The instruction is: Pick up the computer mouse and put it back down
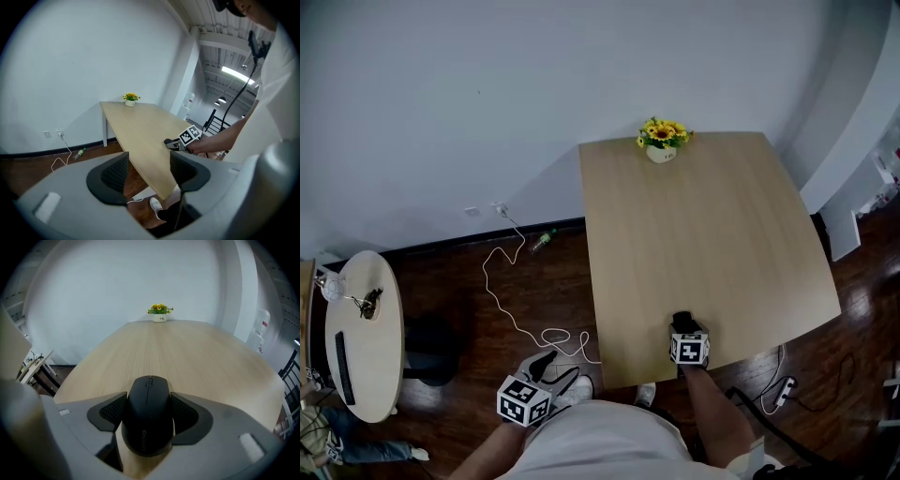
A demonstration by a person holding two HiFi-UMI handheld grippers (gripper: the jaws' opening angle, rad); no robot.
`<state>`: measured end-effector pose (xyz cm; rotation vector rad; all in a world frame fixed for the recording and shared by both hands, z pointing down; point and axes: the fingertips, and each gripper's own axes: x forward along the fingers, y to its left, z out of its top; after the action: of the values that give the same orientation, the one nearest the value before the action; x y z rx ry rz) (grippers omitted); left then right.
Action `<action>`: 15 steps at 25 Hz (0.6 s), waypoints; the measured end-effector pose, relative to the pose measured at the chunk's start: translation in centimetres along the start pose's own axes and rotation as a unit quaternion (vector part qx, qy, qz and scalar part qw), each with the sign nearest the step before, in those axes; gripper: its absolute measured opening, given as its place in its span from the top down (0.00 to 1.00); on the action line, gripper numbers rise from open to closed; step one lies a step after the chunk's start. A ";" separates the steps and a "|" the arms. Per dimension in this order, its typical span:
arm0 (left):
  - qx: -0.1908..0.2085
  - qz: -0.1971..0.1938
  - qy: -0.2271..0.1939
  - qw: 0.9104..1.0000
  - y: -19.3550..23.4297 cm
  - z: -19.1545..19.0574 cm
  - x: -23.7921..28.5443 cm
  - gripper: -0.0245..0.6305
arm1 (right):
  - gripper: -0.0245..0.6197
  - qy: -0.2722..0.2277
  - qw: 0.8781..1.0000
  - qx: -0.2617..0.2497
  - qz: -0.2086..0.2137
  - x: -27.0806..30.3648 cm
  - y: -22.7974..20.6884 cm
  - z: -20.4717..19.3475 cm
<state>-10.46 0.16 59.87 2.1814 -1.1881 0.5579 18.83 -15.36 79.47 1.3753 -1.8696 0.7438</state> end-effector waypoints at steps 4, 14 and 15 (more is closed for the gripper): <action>0.002 -0.001 0.002 1.000 0.0 0.1 -0.1 0.56 | 0.50 0.002 1.000 0.001 0.005 0.3 0.0 -0.3; 0.015 -0.021 -0.006 1.000 -0.4 0.6 0.5 0.56 | 0.35 -0.039 0.999 -0.022 0.015 -3.3 0.7 2.2; 0.016 -0.025 -0.007 1.000 -0.4 0.7 0.7 0.56 | 0.35 -0.045 0.999 -0.024 0.013 -4.2 0.9 2.6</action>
<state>-9.72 -0.53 59.69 2.2395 -1.1365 0.5455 18.32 -14.78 74.48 1.3767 -1.9671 0.6554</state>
